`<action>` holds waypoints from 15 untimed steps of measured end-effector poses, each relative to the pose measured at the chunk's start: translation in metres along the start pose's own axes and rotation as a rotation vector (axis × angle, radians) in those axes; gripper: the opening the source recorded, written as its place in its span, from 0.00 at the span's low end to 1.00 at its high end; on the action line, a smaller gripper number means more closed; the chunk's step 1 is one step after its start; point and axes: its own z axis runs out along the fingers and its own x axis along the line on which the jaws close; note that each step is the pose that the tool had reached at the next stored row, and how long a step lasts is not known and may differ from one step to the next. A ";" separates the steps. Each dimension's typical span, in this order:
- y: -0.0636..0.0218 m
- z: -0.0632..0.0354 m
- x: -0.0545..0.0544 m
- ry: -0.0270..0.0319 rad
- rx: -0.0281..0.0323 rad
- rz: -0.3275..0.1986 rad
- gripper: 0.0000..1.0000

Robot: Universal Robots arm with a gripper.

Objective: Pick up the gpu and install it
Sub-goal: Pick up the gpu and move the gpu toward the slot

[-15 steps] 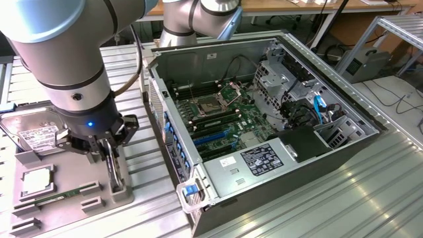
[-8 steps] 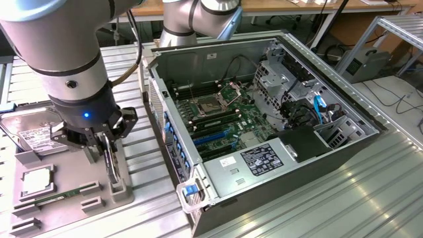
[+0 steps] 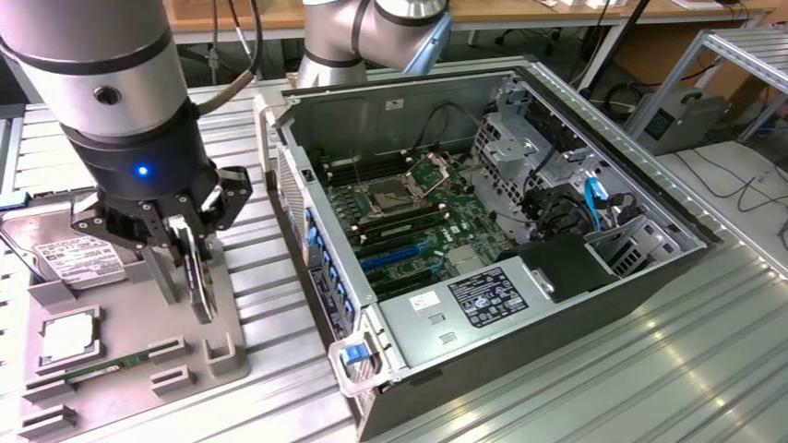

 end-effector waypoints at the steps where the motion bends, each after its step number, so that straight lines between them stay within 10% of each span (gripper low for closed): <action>1: 0.0001 -0.0026 0.000 0.0000 0.0000 0.000 0.27; 15: 0.0023 -0.0520 -0.001 -0.0017 0.0000 0.000 0.27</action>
